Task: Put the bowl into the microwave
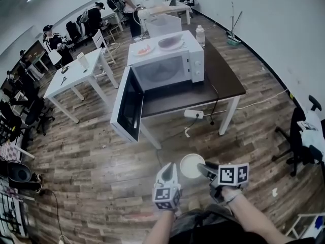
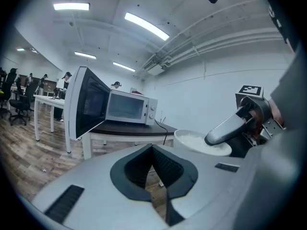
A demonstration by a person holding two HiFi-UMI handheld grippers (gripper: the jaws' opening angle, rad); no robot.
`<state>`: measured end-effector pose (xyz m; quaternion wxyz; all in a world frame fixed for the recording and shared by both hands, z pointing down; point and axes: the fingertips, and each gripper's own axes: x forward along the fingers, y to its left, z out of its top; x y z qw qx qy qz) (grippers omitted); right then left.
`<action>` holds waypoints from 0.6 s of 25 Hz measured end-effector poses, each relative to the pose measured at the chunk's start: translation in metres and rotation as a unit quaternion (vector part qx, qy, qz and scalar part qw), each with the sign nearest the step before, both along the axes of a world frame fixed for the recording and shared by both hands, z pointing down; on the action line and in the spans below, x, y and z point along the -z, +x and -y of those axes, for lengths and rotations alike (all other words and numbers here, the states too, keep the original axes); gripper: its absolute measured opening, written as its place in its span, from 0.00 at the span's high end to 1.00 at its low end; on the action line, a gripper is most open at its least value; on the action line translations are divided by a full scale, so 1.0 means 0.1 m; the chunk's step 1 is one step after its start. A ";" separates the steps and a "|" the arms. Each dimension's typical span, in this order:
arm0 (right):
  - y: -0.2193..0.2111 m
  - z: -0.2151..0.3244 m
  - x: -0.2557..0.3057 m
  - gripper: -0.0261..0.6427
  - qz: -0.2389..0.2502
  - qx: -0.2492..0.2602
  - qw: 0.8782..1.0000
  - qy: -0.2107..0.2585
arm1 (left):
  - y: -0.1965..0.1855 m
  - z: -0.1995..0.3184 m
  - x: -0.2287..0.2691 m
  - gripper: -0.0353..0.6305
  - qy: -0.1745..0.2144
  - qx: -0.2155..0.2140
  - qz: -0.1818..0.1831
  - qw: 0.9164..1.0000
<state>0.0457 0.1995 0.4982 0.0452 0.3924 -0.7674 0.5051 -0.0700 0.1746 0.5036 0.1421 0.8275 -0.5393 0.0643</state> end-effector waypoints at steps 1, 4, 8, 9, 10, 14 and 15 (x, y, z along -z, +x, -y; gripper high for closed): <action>0.00 0.03 -0.02 0.78 0.000 -0.001 1.000 -0.002 | 0.00 0.02 -0.01 0.95 -0.002 0.000 0.000 1.000; 0.01 0.13 -0.04 0.78 0.001 -0.003 1.000 -0.004 | 0.00 0.09 -0.03 0.95 -0.006 0.000 -0.002 1.000; 0.04 0.31 -0.07 0.78 0.004 -0.004 1.000 -0.007 | -0.01 0.21 -0.06 0.95 -0.010 0.001 -0.002 1.000; 0.04 0.37 -0.08 0.78 0.005 -0.004 1.000 -0.007 | -0.03 0.25 -0.08 0.95 -0.011 0.004 -0.001 1.000; 0.03 0.43 -0.08 0.78 0.006 -0.002 1.000 -0.006 | -0.05 0.30 -0.10 0.95 -0.013 0.008 0.000 1.000; 0.02 0.71 -0.08 0.78 0.007 0.005 1.000 0.000 | -0.06 0.56 -0.10 0.95 -0.012 0.013 0.010 1.000; 0.02 0.79 -0.07 0.78 0.008 0.007 1.000 0.001 | -0.06 0.63 -0.09 0.95 -0.011 0.015 0.011 1.000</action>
